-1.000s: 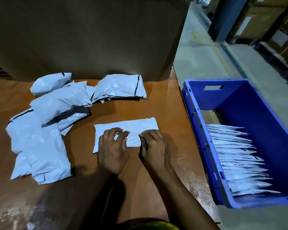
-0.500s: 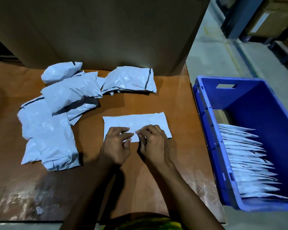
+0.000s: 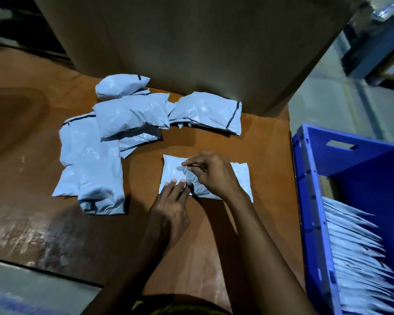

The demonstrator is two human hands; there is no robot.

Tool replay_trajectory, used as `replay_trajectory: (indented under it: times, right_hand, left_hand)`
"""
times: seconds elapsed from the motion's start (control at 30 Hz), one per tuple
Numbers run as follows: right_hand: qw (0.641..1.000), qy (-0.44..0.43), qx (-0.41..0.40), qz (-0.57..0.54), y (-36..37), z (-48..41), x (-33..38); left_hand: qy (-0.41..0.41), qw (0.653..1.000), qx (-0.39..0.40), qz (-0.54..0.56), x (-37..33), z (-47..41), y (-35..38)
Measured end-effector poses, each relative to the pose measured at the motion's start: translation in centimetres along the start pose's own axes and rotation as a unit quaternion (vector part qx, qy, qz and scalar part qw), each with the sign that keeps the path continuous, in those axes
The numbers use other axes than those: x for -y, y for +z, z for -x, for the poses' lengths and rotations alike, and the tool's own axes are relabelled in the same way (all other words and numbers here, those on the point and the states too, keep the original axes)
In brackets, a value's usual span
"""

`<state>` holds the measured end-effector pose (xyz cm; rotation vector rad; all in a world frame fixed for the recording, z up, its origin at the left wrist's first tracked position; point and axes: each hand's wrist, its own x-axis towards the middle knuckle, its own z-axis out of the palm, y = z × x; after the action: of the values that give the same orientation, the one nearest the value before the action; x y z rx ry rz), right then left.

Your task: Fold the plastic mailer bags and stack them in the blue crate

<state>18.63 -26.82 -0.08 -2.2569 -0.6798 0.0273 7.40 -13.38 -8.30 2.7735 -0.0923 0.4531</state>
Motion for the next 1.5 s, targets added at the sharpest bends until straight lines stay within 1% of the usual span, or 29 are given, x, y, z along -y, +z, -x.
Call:
replay_trajectory:
  times: [0.03,0.1,0.17,0.23,0.3,0.37,0.43,0.47,0.5,0.57,0.6,0.63,0.67,0.7,0.73,0.77,0.83,0.93,1.0,1.07,1.23,1.37,1.5]
  right_hand:
    - [0.999,-0.017,0.031,-0.001,0.5,-1.1,0.1]
    - [0.994,-0.046,0.088,0.045,2.0,-2.5,-0.5]
    - [0.988,-0.071,0.1,0.098,3.7,-2.8,-1.6]
    - [0.985,-0.088,0.085,0.119,4.7,-2.5,-2.5]
    - [0.987,-0.097,0.079,0.1,4.6,-2.4,-2.9]
    - [0.99,-0.084,0.101,0.054,3.8,-2.5,-3.0]
    - [0.99,-0.063,0.126,0.011,2.5,-2.3,-3.4]
    - [0.991,-0.056,0.119,-0.008,2.0,-1.9,-3.7]
    - [0.995,-0.054,0.088,-0.017,1.6,-1.3,-3.9]
    - [0.998,-0.054,-0.029,0.022,1.5,0.3,-4.4]
    - [0.993,-0.041,-0.087,0.061,1.6,1.2,-4.6]
    - [0.987,-0.013,-0.126,0.095,1.8,2.0,-4.6]
    - [0.983,0.019,-0.139,0.116,2.0,2.8,-4.7]
    - [0.982,0.042,-0.131,0.131,2.3,3.4,-4.8]
    - [0.981,0.05,-0.113,0.151,2.5,3.8,-4.9]
    - [0.979,0.044,-0.096,0.173,2.7,4.1,-5.0]
    - [0.976,0.026,-0.079,0.202,2.7,4.5,-5.4]
    - [0.963,0.05,-0.086,0.251,2.8,5.2,-5.5]
    - [0.949,0.061,-0.084,0.297,3.1,5.6,-5.5]
    - [0.943,0.056,-0.077,0.319,3.2,5.7,-5.5]
    - [0.937,0.074,-0.072,0.332,3.9,5.0,-6.0]
    - [0.94,0.092,-0.055,0.323,3.5,4.2,-6.0]
    - [0.943,0.076,-0.044,0.32,3.3,5.5,-6.0]
  left_hand:
    - [-0.002,1.0,-0.011,0.007,0.0,0.1,0.0]
    - [0.003,0.999,-0.034,0.028,0.1,0.0,-0.4]
    - [-0.002,0.997,-0.04,0.06,0.4,0.0,-0.6]
    - [-0.018,0.995,-0.032,0.09,0.5,0.0,-0.6]
    - [-0.025,0.995,-0.017,0.097,0.4,-0.1,-0.4]
    - [-0.021,0.996,-0.007,0.088,0.1,0.0,-0.4]
    - [-0.012,0.996,-0.015,0.082,0.2,0.0,-0.5]
    - [-0.005,0.997,-0.021,0.081,0.4,0.1,-0.7]
    - [0.002,0.996,-0.031,0.078,0.5,0.1,-0.9]
    - [0.024,0.995,-0.074,0.069,0.7,-0.7,-1.3]
    - [0.029,0.993,-0.091,0.065,0.7,-1.6,-1.5]
    - [0.024,0.993,-0.101,0.062,0.8,-2.6,-1.7]
    - [0.016,0.992,-0.106,0.06,0.8,-3.7,-1.9]
    - [0.016,0.992,-0.106,0.059,0.8,-4.7,-1.9]
    - [0.026,0.994,-0.087,0.058,0.9,-5.6,-1.6]
    - [0.045,0.997,-0.051,0.043,1.1,-6.2,-1.2]
    - [0.079,0.996,0.021,-0.021,1.5,-6.7,0.0]
    - [0.078,0.992,0.068,-0.067,1.7,-6.6,0.9]
    - [0.091,0.99,0.069,-0.083,1.9,-6.2,0.9]
    - [0.103,0.99,0.057,-0.081,1.9,-6.3,0.6]
    - [0.083,0.992,0.064,-0.067,1.6,-6.9,0.9]
    - [0.063,0.993,0.077,-0.07,1.5,-7.2,1.1]
    - [0.046,0.991,0.09,-0.085,1.1,-6.1,0.9]
